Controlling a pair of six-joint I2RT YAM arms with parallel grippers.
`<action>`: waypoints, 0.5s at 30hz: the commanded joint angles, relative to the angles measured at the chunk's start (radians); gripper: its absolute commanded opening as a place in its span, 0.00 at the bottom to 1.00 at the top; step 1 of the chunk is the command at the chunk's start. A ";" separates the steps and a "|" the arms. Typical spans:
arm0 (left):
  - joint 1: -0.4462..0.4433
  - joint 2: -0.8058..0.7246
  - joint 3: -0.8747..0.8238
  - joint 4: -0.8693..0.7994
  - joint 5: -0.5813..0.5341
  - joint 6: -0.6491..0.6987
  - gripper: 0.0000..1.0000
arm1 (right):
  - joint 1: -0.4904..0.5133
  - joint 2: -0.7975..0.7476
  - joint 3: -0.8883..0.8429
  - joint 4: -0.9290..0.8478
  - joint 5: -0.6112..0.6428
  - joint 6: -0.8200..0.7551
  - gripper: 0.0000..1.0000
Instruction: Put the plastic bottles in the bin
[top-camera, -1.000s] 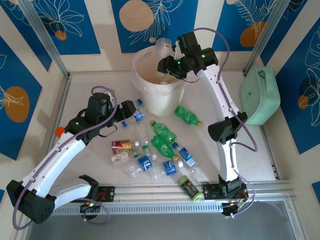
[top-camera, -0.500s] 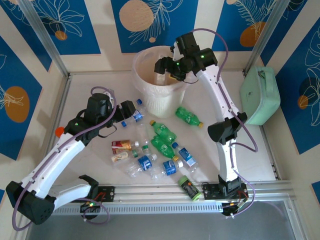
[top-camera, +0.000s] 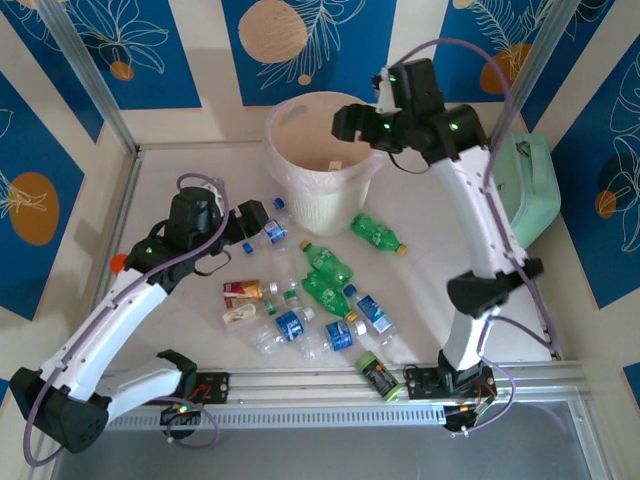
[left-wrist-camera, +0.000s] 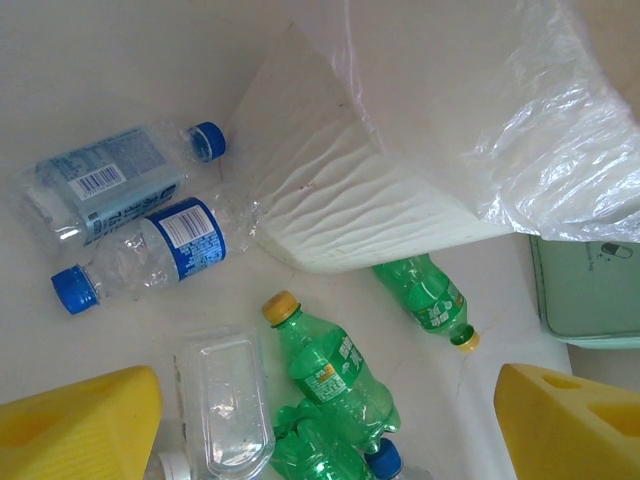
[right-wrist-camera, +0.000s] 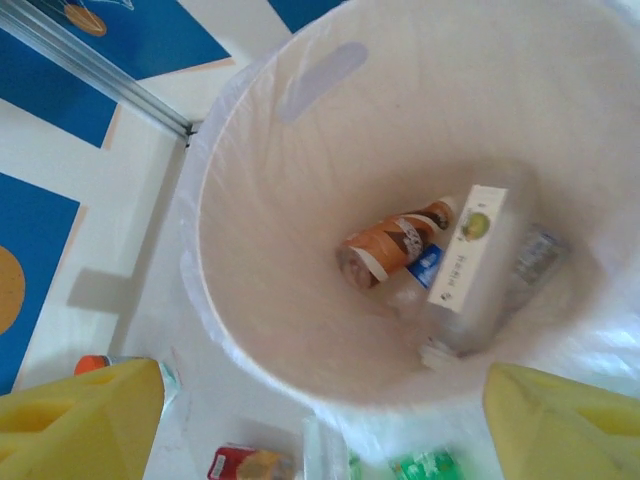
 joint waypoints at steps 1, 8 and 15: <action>0.018 -0.023 -0.013 -0.018 -0.028 0.001 0.86 | -0.054 -0.169 -0.241 0.077 0.048 -0.039 0.85; 0.042 -0.034 -0.050 -0.035 -0.069 -0.047 0.87 | -0.221 -0.480 -0.868 0.226 -0.114 0.014 0.86; 0.070 -0.036 -0.071 -0.004 -0.006 -0.090 0.87 | -0.305 -0.418 -1.131 0.339 -0.249 0.001 0.87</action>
